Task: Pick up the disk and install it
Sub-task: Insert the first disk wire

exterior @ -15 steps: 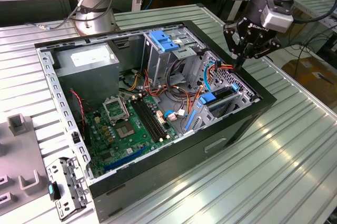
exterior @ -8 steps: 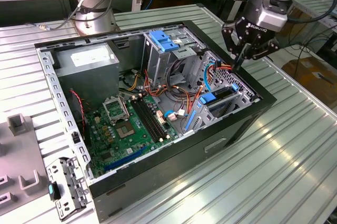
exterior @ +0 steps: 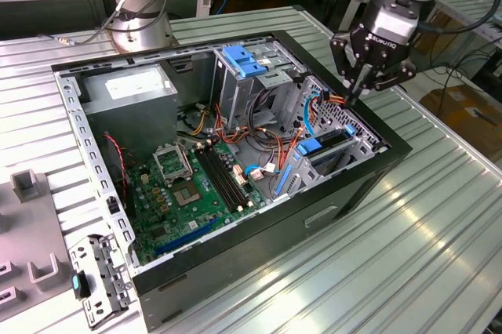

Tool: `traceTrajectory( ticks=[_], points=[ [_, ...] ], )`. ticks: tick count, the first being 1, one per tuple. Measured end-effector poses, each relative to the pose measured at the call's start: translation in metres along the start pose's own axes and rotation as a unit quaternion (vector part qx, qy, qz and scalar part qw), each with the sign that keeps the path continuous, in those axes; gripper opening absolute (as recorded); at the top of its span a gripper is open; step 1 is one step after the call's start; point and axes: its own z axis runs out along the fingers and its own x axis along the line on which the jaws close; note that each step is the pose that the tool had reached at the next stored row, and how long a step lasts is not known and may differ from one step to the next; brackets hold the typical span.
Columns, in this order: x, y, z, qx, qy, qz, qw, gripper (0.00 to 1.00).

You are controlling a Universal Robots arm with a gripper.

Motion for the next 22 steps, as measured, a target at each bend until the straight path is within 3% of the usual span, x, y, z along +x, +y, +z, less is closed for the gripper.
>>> traceTrajectory(
  ticks=[5, 11, 13, 19, 21, 22],
  points=[
    [-0.0001, 0.0001, 0.0004, -0.0014, 0.0001, 0.038, 0.99926, 0.16],
    [-0.0035, 0.0063, 0.0002, -0.0017, 0.0001, 0.046, 0.99895, 0.16],
    [-0.0036, 0.0063, 0.0004, -0.0023, 0.0001, 0.060, 0.99817, 0.16],
    [-0.0036, 0.0063, 0.0007, -0.0044, 0.0003, 0.117, 0.99317, 0.16],
    [-0.0036, 0.0063, 0.0009, -0.0051, 0.0003, 0.134, 0.99091, 0.16],
    [-0.0036, 0.0063, 0.0010, -0.0055, 0.0003, 0.147, 0.98915, 0.16]
  ],
)
